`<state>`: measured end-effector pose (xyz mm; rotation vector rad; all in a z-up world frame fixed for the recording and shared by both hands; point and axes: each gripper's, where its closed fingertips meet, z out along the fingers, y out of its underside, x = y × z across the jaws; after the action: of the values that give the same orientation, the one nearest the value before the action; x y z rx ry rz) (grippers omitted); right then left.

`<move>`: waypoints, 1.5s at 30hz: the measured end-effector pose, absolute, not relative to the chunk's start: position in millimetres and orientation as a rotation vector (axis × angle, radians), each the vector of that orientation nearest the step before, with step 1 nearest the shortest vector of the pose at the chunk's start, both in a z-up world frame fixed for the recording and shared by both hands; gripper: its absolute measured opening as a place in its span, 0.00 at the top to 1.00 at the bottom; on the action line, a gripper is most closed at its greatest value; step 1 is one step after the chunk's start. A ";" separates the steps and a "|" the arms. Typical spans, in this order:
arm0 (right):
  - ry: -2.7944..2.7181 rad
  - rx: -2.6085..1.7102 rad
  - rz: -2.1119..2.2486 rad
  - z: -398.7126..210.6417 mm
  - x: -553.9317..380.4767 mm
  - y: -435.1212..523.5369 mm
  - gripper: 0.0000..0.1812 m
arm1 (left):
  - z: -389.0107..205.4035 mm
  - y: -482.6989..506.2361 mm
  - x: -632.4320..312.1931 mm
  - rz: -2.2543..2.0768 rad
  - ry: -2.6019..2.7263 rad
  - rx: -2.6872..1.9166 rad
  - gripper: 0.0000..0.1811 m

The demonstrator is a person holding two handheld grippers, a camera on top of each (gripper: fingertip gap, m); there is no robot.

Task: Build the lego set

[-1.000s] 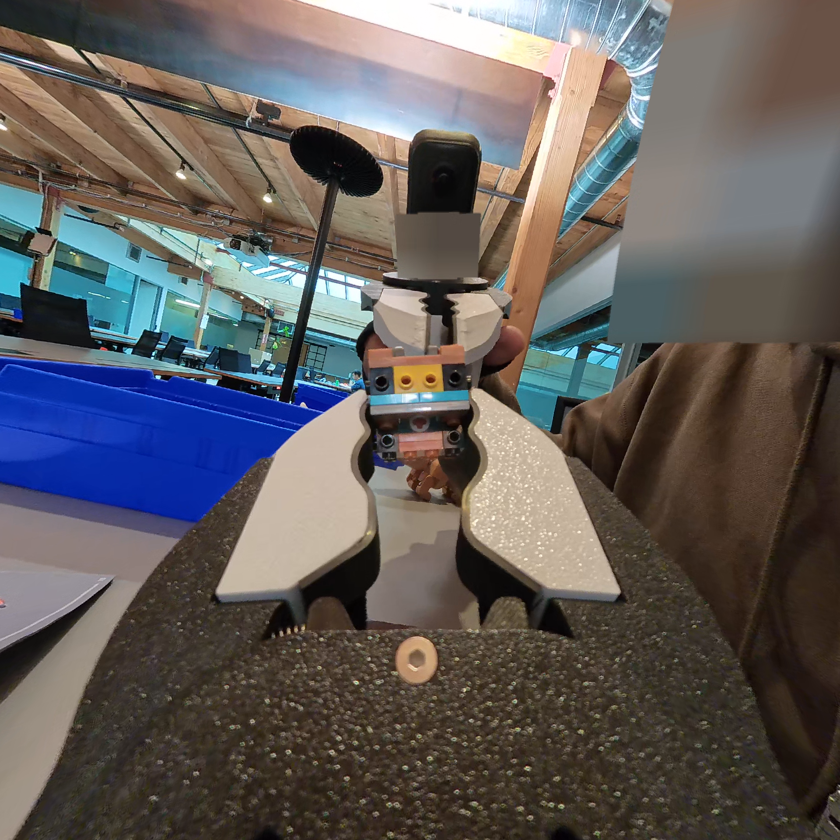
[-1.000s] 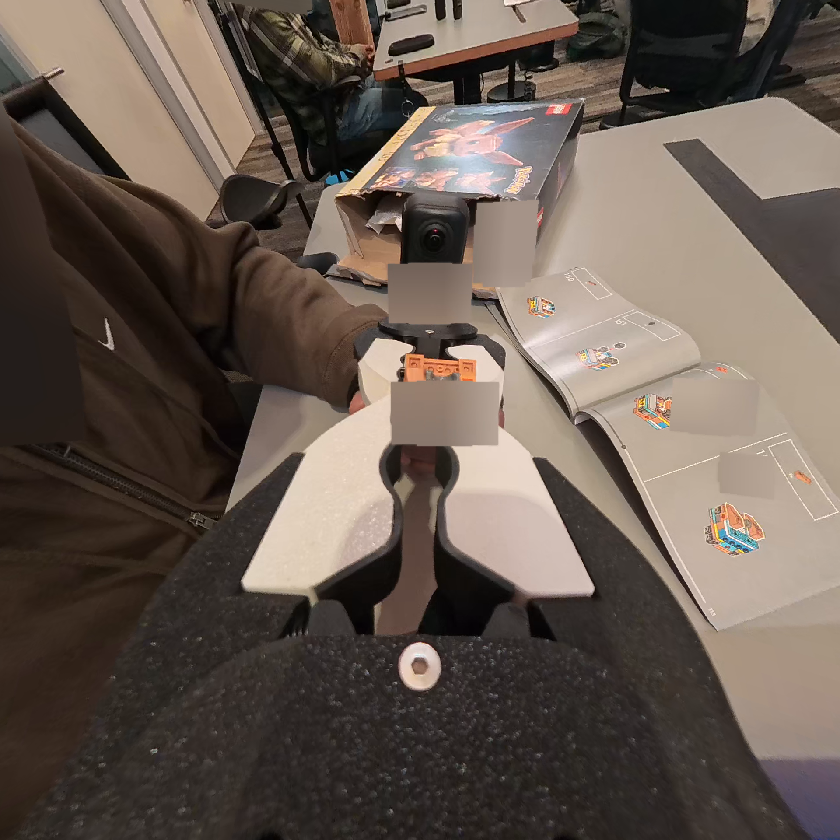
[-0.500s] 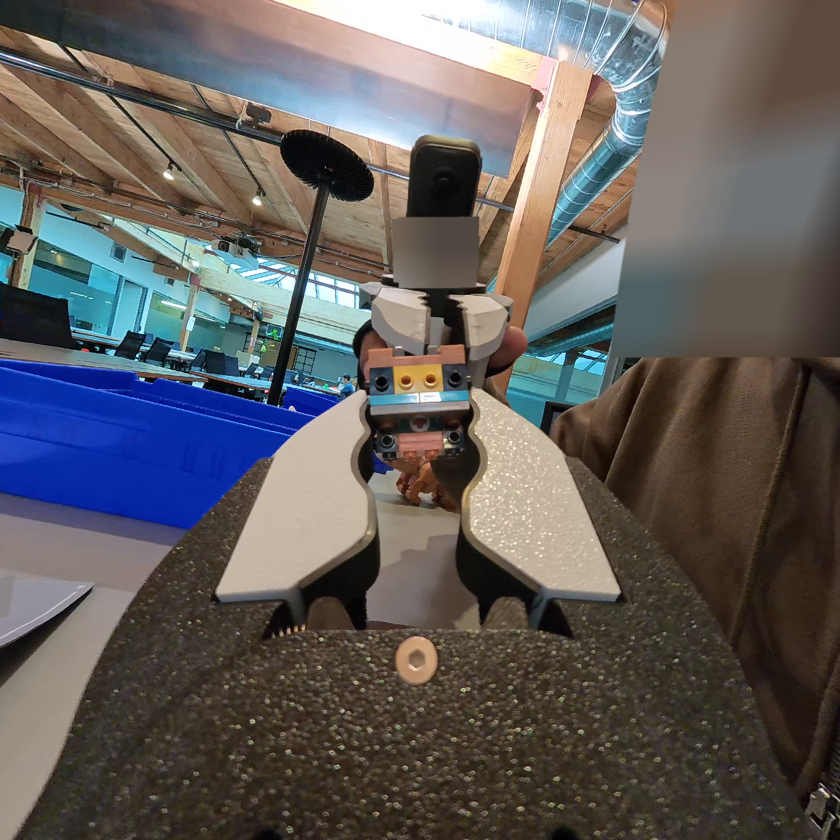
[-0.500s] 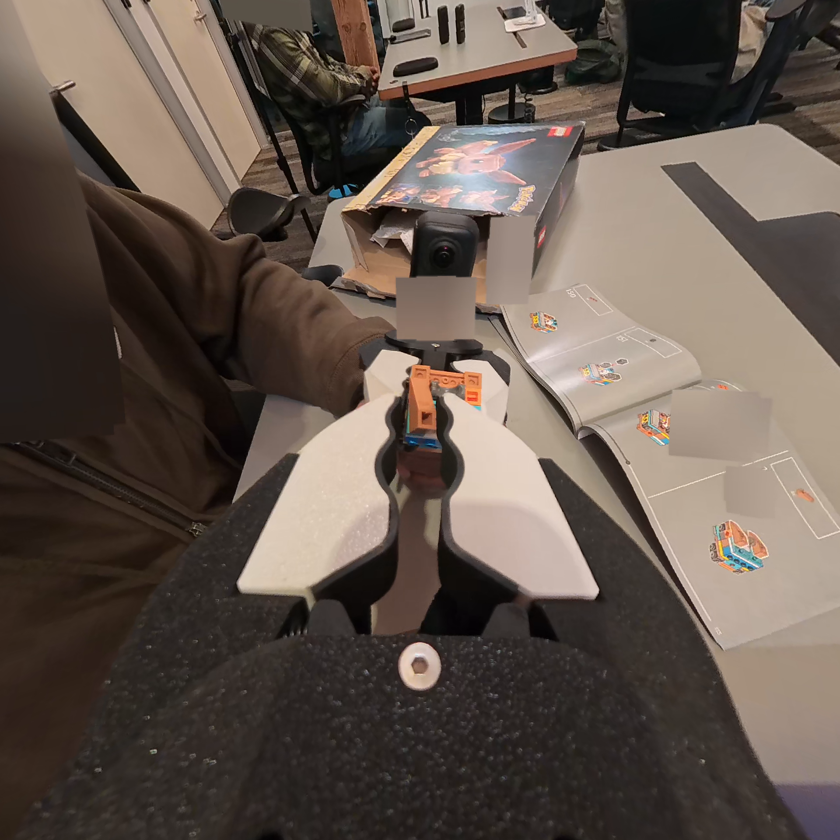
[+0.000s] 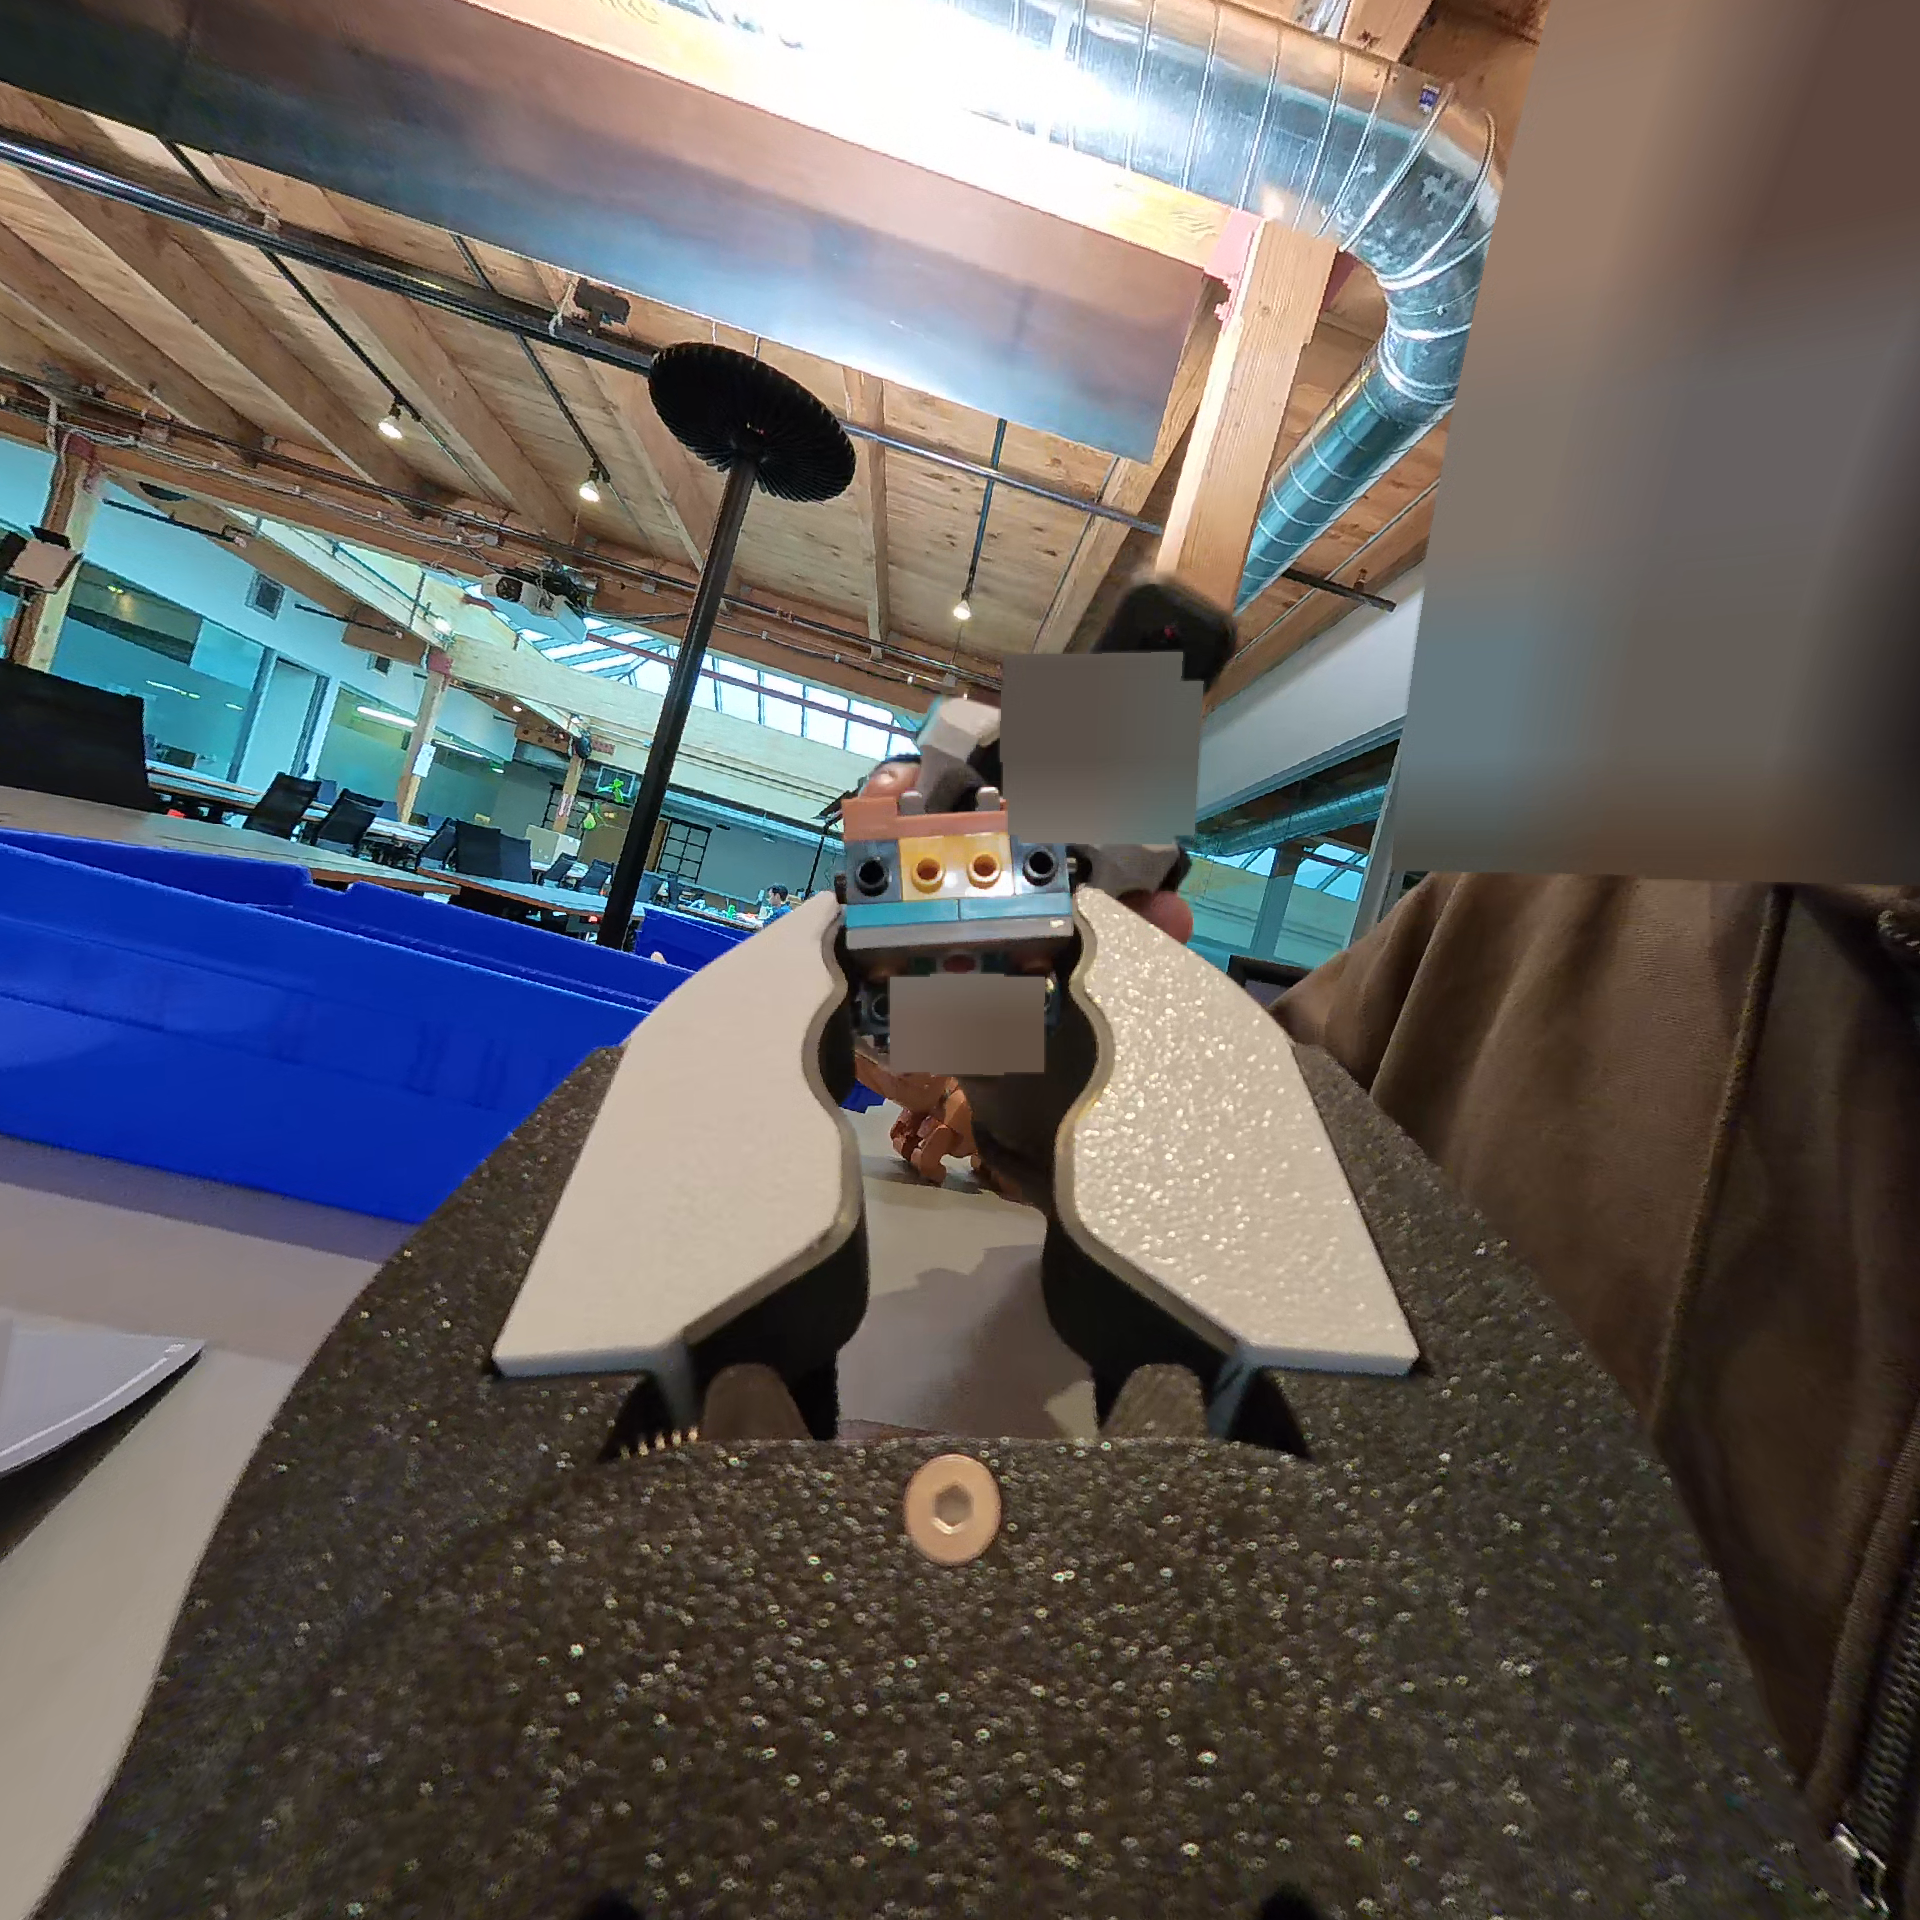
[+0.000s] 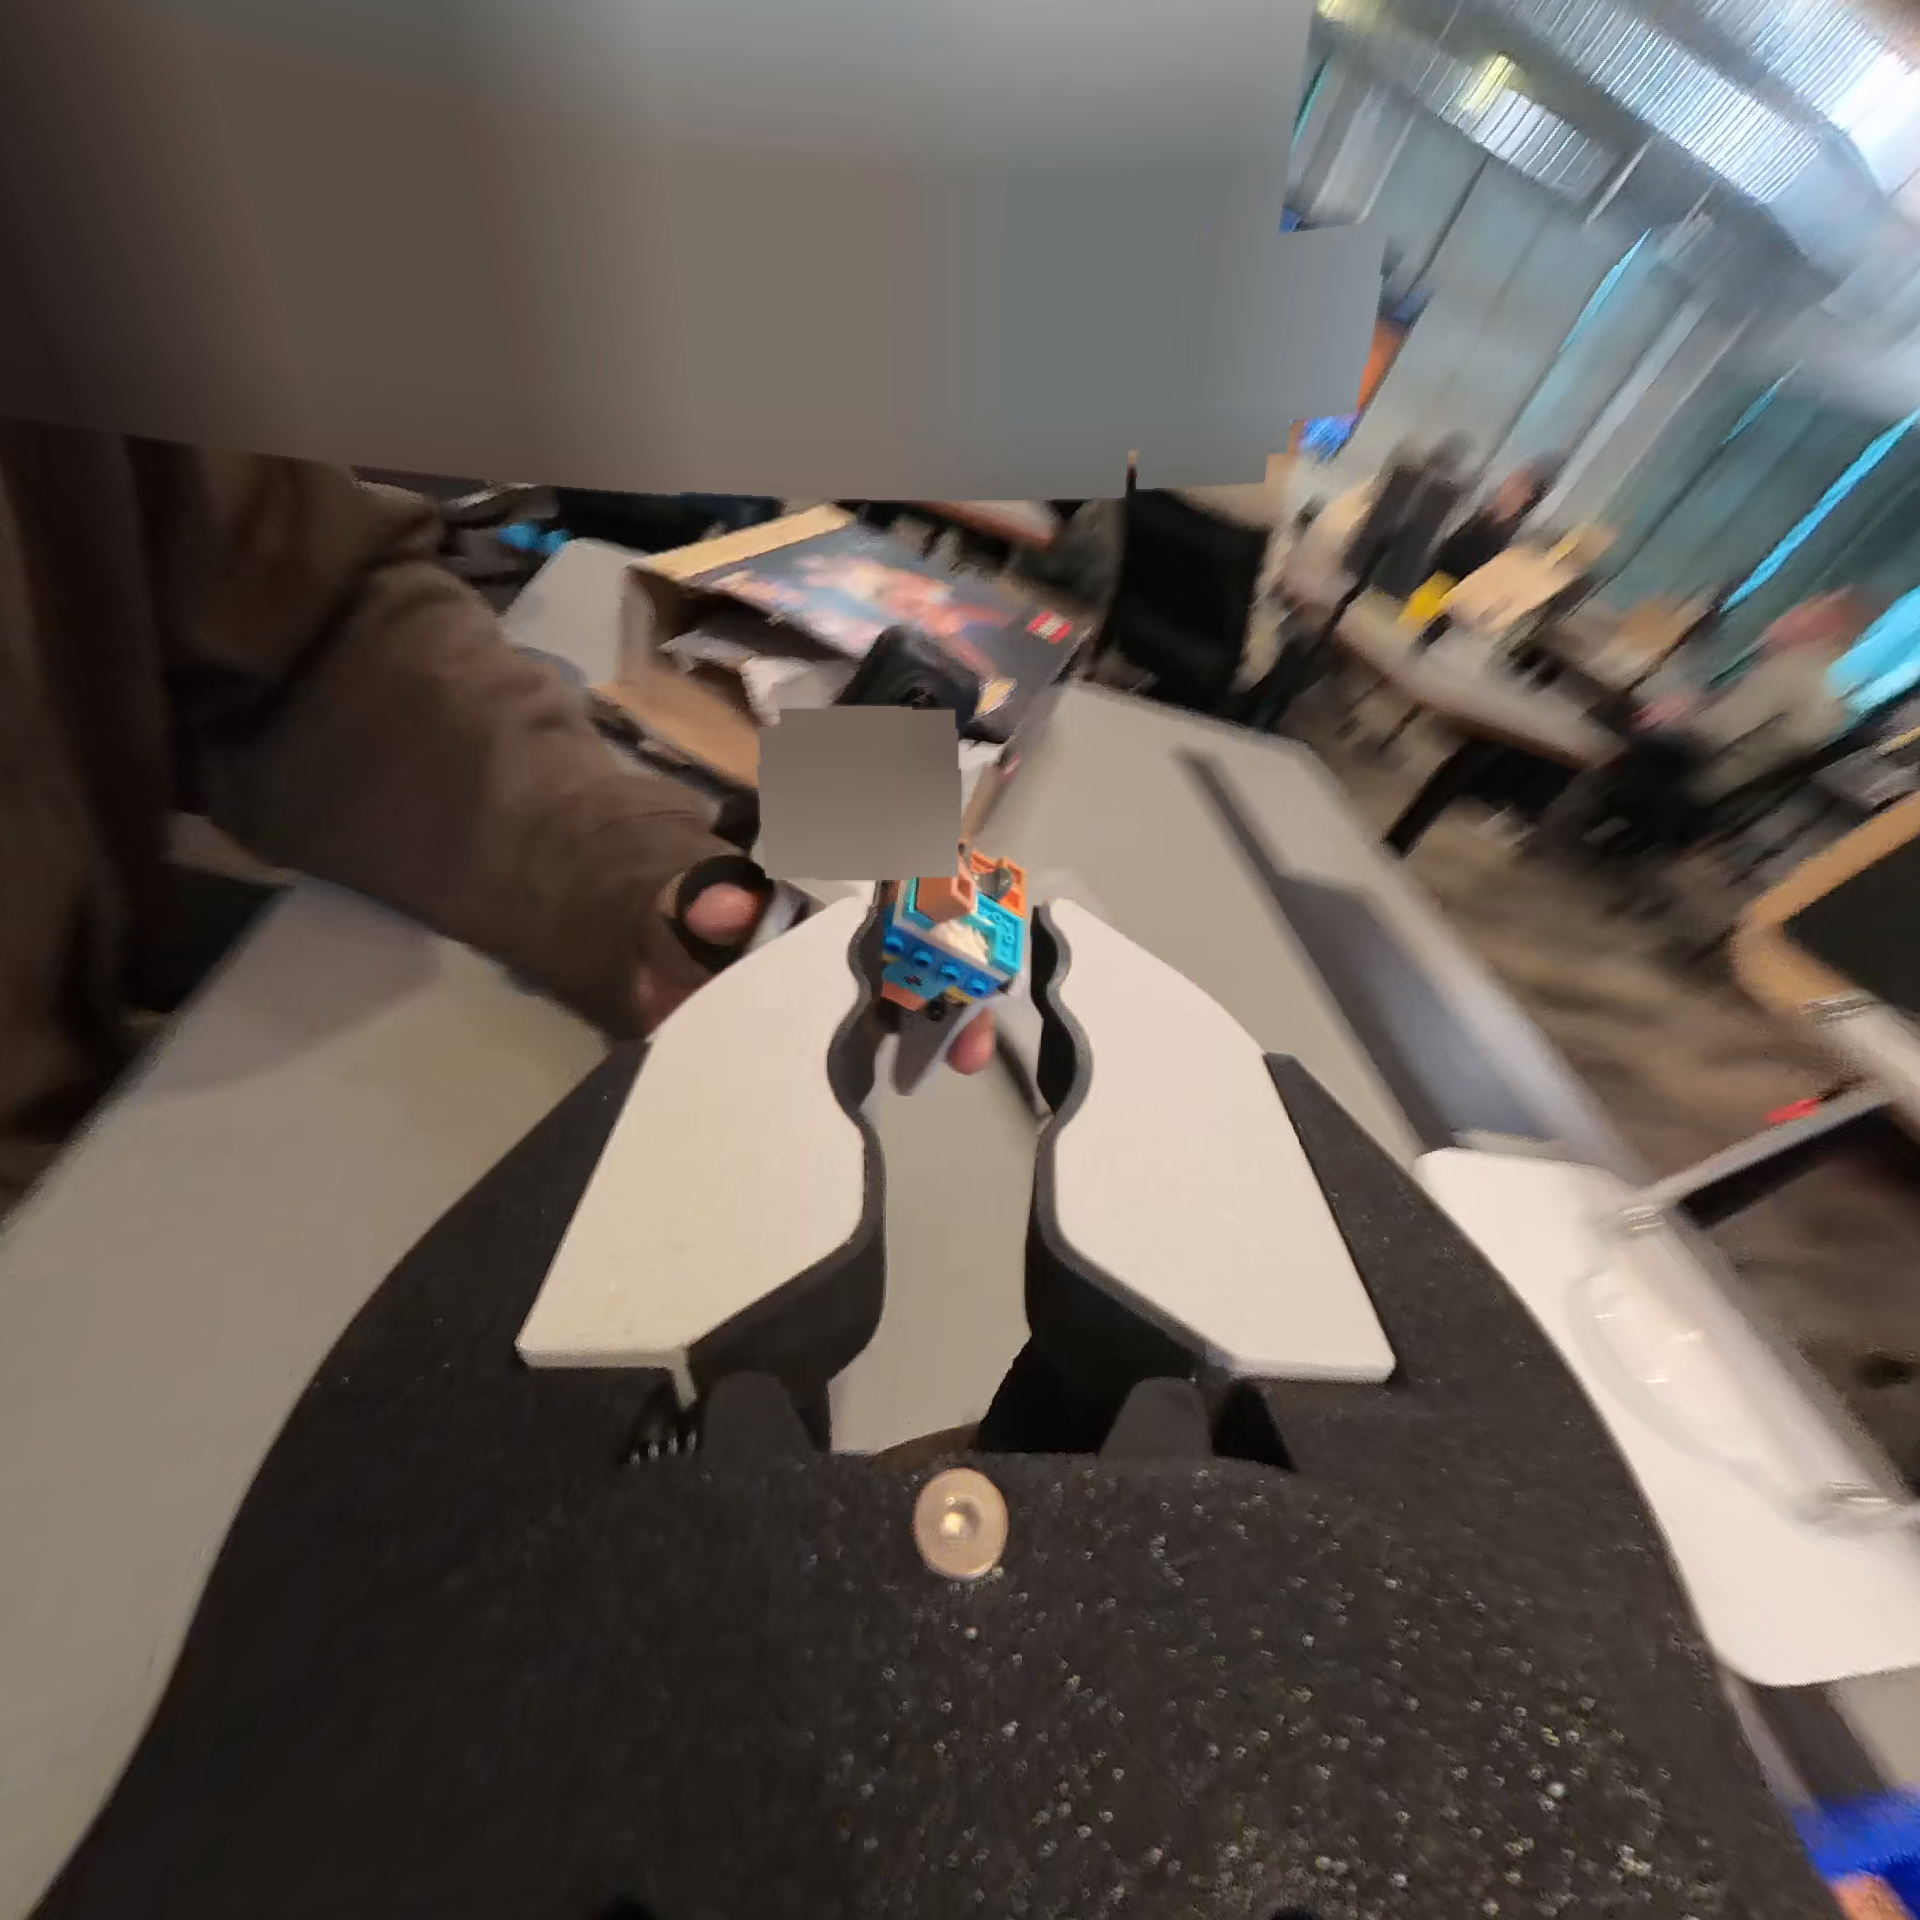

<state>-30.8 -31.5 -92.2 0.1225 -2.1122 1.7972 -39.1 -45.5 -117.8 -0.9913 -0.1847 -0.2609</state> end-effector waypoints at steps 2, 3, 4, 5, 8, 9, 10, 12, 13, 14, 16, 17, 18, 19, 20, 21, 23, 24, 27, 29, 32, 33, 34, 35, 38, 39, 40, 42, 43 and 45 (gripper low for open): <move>-2.010 0.137 1.768 -96.9 -32.6 -26.4 0.85 | -117.5 -46.8 -40.5 -0.264 -0.190 -0.985 0.80; -1.965 0.145 1.761 -99.6 -33.3 -24.3 0.85 | -117.5 -47.3 -41.1 -0.265 -0.192 -0.984 0.80; -1.930 0.151 1.758 -102.6 -33.8 -22.4 0.85 | -117.5 -47.7 -41.5 -0.266 -0.193 -0.982 0.80; -1.897 0.154 1.760 -105.1 -34.6 -20.9 0.84 | -117.4 -48.1 -41.4 -0.268 -0.193 -0.982 0.80; -1.812 0.161 1.769 -109.9 -36.7 -19.2 0.84 | -117.4 -48.7 -42.1 -0.271 -0.193 -0.980 0.80; -1.784 0.161 1.767 -110.7 -37.9 -19.3 0.84 | -117.4 -48.9 -42.6 -0.273 -0.194 -0.978 0.80; -1.761 0.166 1.762 -111.7 -38.3 -19.8 0.83 | -117.2 -49.2 -42.9 -0.276 -0.196 -0.975 0.80; -1.730 0.182 1.732 -114.5 -38.9 -21.4 0.83 | -116.9 -49.8 -43.3 -0.282 -0.196 -0.971 0.80; -1.719 0.189 1.712 -116.3 -39.4 -22.3 0.83 | -116.8 -50.2 -43.5 -0.286 -0.196 -0.970 0.80; -1.708 0.196 1.694 -117.8 -39.6 -23.3 0.82 | -117.0 -50.5 -44.0 -0.290 -0.197 -0.969 0.80; -1.708 0.209 1.670 -122.2 -39.4 -26.1 0.82 | -116.8 -51.2 -44.9 -0.297 -0.200 -0.963 0.80; -1.703 0.210 1.664 -123.6 -39.3 -27.1 0.82 | -116.6 -51.7 -45.1 -0.297 -0.201 -0.961 0.80; -1.700 0.213 1.660 -124.8 -39.1 -28.0 0.82 | -116.3 -51.9 -44.9 -0.295 -0.199 -0.960 0.80; -1.701 0.217 1.658 -126.4 -38.6 -28.8 0.82 | -115.8 -52.0 -44.3 -0.294 -0.196 -0.959 0.80; -1.697 0.216 1.658 -127.2 -38.7 -29.1 0.82 | -115.3 -52.2 -43.7 -0.293 -0.193 -0.957 0.80; -1.685 0.210 1.661 -127.0 -39.1 -28.9 0.82 | -114.8 -52.7 -43.4 -0.294 -0.191 -0.954 0.80; -1.667 0.192 1.674 -126.7 -40.6 -28.1 0.82 | -114.1 -53.8 -44.6 -0.297 -0.197 -0.945 0.80; -1.661 0.181 1.675 -127.1 -42.1 -27.5 0.82 | -113.9 -54.3 -45.5 -0.297 -0.200 -0.941 0.80; -1.652 0.168 1.670 -129.0 -44.4 -26.5 0.82 | -113.1 -55.6 -47.1 -0.297 -0.208 -0.931 0.80; -1.633 0.164 1.660 -128.6 -45.4 -26.2 0.82 | -112.7 -55.7 -47.5 -0.300 -0.212 -0.926 0.80; -1.606 0.174 1.632 -129.4 -45.5 -26.9 0.82 | -112.7 -54.0 -46.4 -0.305 -0.208 -0.928 0.80; -1.598 0.178 1.626 -129.8 -45.2 -27.2 0.82 | -112.8 -53.6 -46.3 -0.307 -0.208 -0.928 0.80; -1.590 0.179 1.625 -130.2 -44.7 -27.3 0.82 | -112.8 -53.6 -46.5 -0.309 -0.208 -0.927 0.80; -1.582 0.177 1.627 -130.2 -44.3 -27.3 0.82 | -112.5 -54.0 -46.8 -0.313 -0.210 -0.923 0.80; -1.575 0.184 1.623 -133.6 -43.0 -27.5 0.82 | -111.9 -56.0 -47.4 -0.317 -0.210 -0.916 0.80; -1.574 0.182 1.625 -135.2 -43.3 -27.3 0.82 | -111.7 -56.5 -47.6 -0.316 -0.210 -0.914 0.80; -1.573 0.178 1.630 -137.0 -43.9 -27.3 0.81 | -111.6 -57.0 -48.1 -0.317 -0.211 -0.912 0.80; -1.567 0.162 1.643 -139.6 -46.4 -27.5 0.81 | -111.6 -57.4 -49.0 -0.317 -0.213 -0.910 0.80; -1.565 0.152 1.652 -140.6 -47.8 -27.7 0.81 | -111.8 -57.4 -49.7 -0.316 -0.215 -0.910 0.80; -1.565 0.130 1.674 -142.4 -50.6 -28.0 0.81 | -111.9 -58.2 -52.3 -0.316 -0.223 -0.904 0.80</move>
<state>-50.6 -28.0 -142.4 0.1299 -1.5646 1.6741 -52.3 -58.2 -111.9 -0.9038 -0.2234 -0.3158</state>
